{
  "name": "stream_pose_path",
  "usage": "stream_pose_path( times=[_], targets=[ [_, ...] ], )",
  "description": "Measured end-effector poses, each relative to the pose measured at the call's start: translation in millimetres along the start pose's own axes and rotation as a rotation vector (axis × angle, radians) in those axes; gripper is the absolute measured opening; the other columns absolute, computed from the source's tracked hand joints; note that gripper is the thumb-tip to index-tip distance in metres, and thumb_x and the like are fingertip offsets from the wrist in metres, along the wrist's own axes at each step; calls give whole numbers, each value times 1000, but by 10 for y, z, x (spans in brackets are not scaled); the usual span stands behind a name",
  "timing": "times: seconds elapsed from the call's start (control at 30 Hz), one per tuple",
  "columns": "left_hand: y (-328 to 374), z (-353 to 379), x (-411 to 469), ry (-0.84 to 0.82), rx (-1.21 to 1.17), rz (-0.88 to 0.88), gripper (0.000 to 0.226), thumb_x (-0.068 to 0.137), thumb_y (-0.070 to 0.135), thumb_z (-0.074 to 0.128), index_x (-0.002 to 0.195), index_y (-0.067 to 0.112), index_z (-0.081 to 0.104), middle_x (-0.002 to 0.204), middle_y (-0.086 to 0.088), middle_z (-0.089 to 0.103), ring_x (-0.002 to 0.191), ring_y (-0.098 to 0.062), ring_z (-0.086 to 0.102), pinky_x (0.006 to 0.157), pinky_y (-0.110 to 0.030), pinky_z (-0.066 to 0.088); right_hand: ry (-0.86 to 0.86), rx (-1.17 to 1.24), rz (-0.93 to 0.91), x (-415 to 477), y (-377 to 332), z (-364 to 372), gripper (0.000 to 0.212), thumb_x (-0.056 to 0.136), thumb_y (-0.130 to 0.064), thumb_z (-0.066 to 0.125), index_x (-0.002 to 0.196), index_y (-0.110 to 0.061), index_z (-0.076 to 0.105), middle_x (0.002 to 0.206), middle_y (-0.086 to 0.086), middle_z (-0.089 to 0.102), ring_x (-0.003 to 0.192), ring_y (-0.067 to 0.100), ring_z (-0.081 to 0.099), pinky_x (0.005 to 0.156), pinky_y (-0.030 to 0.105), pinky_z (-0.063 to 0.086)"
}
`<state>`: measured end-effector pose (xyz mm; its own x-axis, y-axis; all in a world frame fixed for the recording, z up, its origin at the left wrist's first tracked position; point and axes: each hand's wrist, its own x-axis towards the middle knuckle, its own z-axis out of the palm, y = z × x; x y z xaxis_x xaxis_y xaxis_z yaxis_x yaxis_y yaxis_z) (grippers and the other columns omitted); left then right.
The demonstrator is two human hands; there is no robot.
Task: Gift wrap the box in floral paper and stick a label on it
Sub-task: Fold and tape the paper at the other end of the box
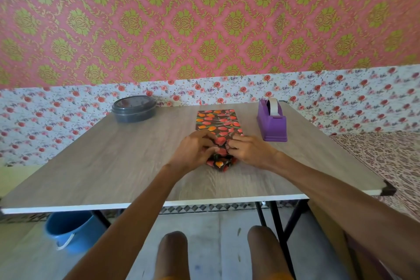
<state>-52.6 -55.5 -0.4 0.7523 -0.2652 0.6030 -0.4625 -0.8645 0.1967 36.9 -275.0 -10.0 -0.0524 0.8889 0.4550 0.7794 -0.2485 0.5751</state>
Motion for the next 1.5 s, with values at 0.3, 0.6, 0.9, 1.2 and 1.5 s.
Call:
stream_pose_path(
  times=[0.3,0.6,0.9,1.2,1.5],
  targets=[
    [-61,5,319,-232,68,-151,60,71,25,85,128,23,65,109,-4,56,92,-14,47,80,-25,39,21,-28,0,-41,51,32,14,89,-10,64,99,-10,74,99,4,68,94,24,63,86,34,55],
    [-31,91,235,-135,145,-216,55,76,41,80,127,31,65,106,2,49,104,-19,46,90,-36,39,55,438,875,-33,-8,-57,69,70,-65,74,116,-19,50,118,-1,49,101,13,52,77,29,51],
    [-77,136,225,-107,-101,-346,56,69,37,87,121,29,69,117,-3,49,113,-23,42,101,-41,42,-90,715,1056,35,-17,-2,90,67,-48,85,143,-20,46,132,4,62,118,19,60,99,35,51],
    [-53,179,210,-79,-65,-351,56,68,37,87,120,30,66,135,0,46,126,-20,38,105,-35,36,-50,649,1002,-26,-25,113,87,71,-52,80,144,-21,46,129,0,65,113,16,62,96,35,54],
    [27,266,304,-95,73,-349,63,72,42,83,128,35,55,131,4,50,125,-21,39,98,-41,46,4,812,1095,-58,74,69,86,65,-29,90,141,-17,52,133,6,62,117,22,62,96,40,54]
  ],
)
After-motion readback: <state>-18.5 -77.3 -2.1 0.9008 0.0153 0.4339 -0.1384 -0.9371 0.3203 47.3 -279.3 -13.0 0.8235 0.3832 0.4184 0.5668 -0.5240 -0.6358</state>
